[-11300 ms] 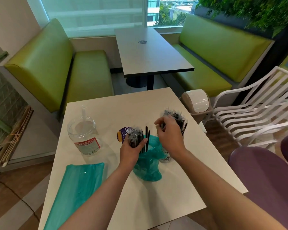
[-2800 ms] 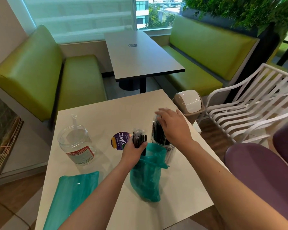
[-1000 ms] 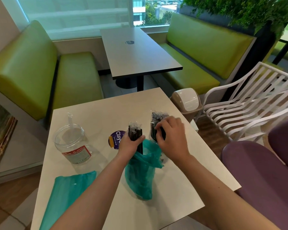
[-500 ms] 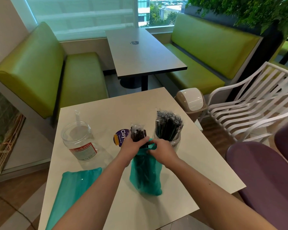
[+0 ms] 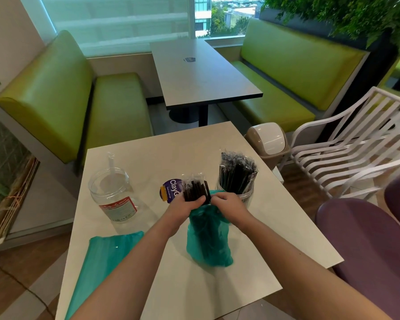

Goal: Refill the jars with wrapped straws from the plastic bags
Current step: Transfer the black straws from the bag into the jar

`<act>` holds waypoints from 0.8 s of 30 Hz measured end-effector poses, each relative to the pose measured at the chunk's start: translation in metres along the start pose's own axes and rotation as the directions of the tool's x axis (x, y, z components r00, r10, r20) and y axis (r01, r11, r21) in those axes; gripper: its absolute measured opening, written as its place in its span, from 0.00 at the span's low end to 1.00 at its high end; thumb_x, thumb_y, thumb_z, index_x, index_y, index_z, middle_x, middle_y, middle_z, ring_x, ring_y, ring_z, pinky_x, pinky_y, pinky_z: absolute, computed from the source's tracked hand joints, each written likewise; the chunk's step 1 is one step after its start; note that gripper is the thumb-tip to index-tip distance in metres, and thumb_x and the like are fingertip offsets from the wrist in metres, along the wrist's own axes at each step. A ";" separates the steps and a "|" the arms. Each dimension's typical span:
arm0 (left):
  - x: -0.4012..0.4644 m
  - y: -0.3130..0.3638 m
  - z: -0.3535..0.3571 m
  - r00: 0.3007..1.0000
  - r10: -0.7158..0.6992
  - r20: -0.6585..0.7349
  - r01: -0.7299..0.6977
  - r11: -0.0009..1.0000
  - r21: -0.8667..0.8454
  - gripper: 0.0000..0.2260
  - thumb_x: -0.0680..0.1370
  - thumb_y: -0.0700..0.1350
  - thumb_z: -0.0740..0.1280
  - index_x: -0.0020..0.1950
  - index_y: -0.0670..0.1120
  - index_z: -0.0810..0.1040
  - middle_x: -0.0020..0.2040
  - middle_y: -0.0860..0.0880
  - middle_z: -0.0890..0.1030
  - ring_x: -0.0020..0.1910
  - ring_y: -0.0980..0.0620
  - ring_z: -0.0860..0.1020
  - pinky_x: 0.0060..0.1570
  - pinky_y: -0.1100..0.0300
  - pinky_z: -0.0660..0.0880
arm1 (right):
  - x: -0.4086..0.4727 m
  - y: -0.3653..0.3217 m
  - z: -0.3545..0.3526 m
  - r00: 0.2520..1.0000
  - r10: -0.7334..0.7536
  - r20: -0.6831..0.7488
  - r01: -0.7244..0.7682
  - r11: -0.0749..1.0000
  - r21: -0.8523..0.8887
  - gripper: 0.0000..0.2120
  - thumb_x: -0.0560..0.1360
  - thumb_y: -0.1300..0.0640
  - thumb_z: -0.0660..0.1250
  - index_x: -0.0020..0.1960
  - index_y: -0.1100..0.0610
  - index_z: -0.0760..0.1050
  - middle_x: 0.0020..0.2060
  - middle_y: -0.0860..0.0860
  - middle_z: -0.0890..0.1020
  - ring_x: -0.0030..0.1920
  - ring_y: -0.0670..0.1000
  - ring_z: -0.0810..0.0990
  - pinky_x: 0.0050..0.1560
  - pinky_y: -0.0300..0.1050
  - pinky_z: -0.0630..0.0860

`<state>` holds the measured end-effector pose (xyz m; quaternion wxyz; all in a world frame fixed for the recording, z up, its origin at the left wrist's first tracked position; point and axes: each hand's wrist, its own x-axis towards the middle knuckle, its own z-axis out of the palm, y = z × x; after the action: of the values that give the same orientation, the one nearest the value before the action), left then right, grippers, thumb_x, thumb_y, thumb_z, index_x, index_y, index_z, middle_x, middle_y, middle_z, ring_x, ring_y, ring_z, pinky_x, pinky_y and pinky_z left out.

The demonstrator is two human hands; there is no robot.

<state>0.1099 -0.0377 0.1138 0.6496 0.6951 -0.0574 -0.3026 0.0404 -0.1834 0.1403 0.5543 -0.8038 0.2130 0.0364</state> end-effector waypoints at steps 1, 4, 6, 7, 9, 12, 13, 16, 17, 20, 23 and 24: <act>0.000 0.000 0.000 1.000 0.007 0.000 -0.007 1.000 0.007 0.17 0.76 0.44 0.73 0.64 0.47 0.78 0.55 0.47 0.84 0.56 0.47 0.82 0.61 0.49 0.76 | 0.000 -0.001 -0.001 1.000 0.014 0.004 -0.014 0.999 0.040 0.08 0.75 0.59 0.64 0.39 0.55 0.78 0.31 0.50 0.74 0.33 0.49 0.73 0.33 0.39 0.67; 0.001 0.001 0.002 0.999 0.025 -0.021 -0.025 1.000 0.001 0.18 0.76 0.44 0.72 0.66 0.47 0.76 0.56 0.48 0.84 0.56 0.48 0.81 0.60 0.50 0.77 | 0.000 0.000 -0.004 0.998 -0.011 0.056 0.009 1.000 0.027 0.05 0.77 0.58 0.67 0.49 0.57 0.81 0.33 0.47 0.78 0.30 0.43 0.74 0.28 0.30 0.69; 0.002 0.002 0.003 0.999 0.022 -0.024 -0.022 1.000 -0.002 0.19 0.76 0.44 0.72 0.67 0.47 0.75 0.57 0.48 0.83 0.57 0.48 0.81 0.61 0.49 0.76 | -0.001 0.001 -0.004 0.997 -0.026 0.075 0.024 0.999 0.025 0.08 0.75 0.58 0.70 0.54 0.58 0.81 0.36 0.46 0.80 0.33 0.41 0.76 0.32 0.29 0.71; 0.002 0.002 0.003 1.000 0.017 -0.020 -0.017 1.000 -0.002 0.19 0.76 0.45 0.72 0.67 0.47 0.76 0.57 0.48 0.84 0.57 0.48 0.81 0.62 0.48 0.76 | -0.001 0.001 -0.004 0.997 -0.026 0.076 0.023 0.999 0.031 0.09 0.74 0.58 0.71 0.54 0.58 0.81 0.38 0.47 0.81 0.35 0.42 0.78 0.36 0.31 0.74; 0.002 0.003 0.004 1.000 0.004 -0.007 -0.004 1.000 -0.007 0.20 0.75 0.47 0.73 0.66 0.49 0.76 0.56 0.48 0.84 0.57 0.47 0.81 0.62 0.47 0.76 | 0.000 0.003 -0.004 0.997 -0.020 0.069 0.017 0.999 0.038 0.11 0.73 0.56 0.73 0.54 0.58 0.81 0.42 0.50 0.83 0.40 0.46 0.80 0.43 0.39 0.77; 0.002 0.004 0.005 1.000 -0.010 -0.018 0.010 1.000 -0.021 0.18 0.75 0.47 0.73 0.65 0.50 0.77 0.55 0.49 0.84 0.55 0.49 0.82 0.59 0.51 0.78 | 0.003 0.007 -0.002 0.999 -0.008 0.048 0.005 0.999 0.046 0.11 0.74 0.54 0.72 0.55 0.57 0.80 0.43 0.50 0.83 0.38 0.45 0.78 0.40 0.40 0.75; 0.002 0.005 0.005 1.000 -0.007 -0.025 0.007 1.000 -0.026 0.17 0.76 0.46 0.72 0.64 0.50 0.77 0.55 0.49 0.84 0.54 0.50 0.82 0.56 0.53 0.78 | 0.004 0.008 -0.001 0.999 0.005 0.036 -0.007 0.999 0.049 0.12 0.75 0.53 0.71 0.55 0.57 0.79 0.44 0.52 0.83 0.39 0.46 0.78 0.41 0.41 0.75; 0.003 0.004 0.005 0.999 -0.015 -0.048 0.015 1.000 -0.008 0.16 0.76 0.47 0.72 0.63 0.50 0.78 0.55 0.49 0.84 0.54 0.50 0.82 0.58 0.52 0.78 | 0.004 0.008 0.000 1.000 0.011 0.018 -0.012 0.999 0.031 0.11 0.76 0.55 0.69 0.57 0.57 0.75 0.50 0.53 0.82 0.43 0.48 0.78 0.41 0.40 0.73; 0.003 0.004 0.005 0.998 -0.020 -0.052 0.020 1.000 0.000 0.16 0.76 0.47 0.73 0.63 0.50 0.78 0.55 0.49 0.84 0.54 0.50 0.82 0.59 0.50 0.77 | 0.003 0.007 0.000 1.000 0.002 0.028 -0.003 0.999 0.034 0.11 0.77 0.55 0.68 0.58 0.57 0.74 0.51 0.53 0.82 0.44 0.47 0.78 0.39 0.37 0.72; 0.001 0.006 0.007 0.999 -0.016 -0.051 0.017 1.000 0.010 0.16 0.75 0.48 0.73 0.62 0.50 0.79 0.53 0.51 0.85 0.55 0.50 0.82 0.61 0.49 0.76 | 0.001 0.004 -0.004 0.998 -0.036 0.061 0.034 0.999 0.033 0.11 0.77 0.58 0.68 0.59 0.56 0.76 0.48 0.50 0.81 0.42 0.42 0.77 0.34 0.27 0.71; -0.001 0.008 0.010 1.000 0.002 -0.030 -0.002 1.000 0.010 0.17 0.75 0.49 0.73 0.62 0.49 0.79 0.53 0.49 0.85 0.54 0.49 0.82 0.59 0.51 0.77 | -0.001 0.004 -0.009 0.996 -0.028 0.080 0.024 0.999 0.047 0.13 0.75 0.58 0.71 0.59 0.55 0.79 0.45 0.48 0.82 0.43 0.42 0.79 0.37 0.27 0.73; -0.001 0.009 0.011 1.000 0.003 -0.023 -0.003 1.000 0.003 0.17 0.75 0.49 0.74 0.62 0.49 0.79 0.53 0.49 0.85 0.55 0.49 0.82 0.58 0.52 0.78 | -0.002 0.004 -0.009 0.996 -0.025 0.081 0.020 0.998 0.058 0.13 0.74 0.58 0.72 0.58 0.55 0.79 0.45 0.47 0.82 0.43 0.42 0.79 0.38 0.27 0.73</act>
<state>0.1063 -0.0481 0.1230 0.6497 0.6995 -0.0515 -0.2933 0.0357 -0.1924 0.1410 0.5857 -0.7878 0.1820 0.0567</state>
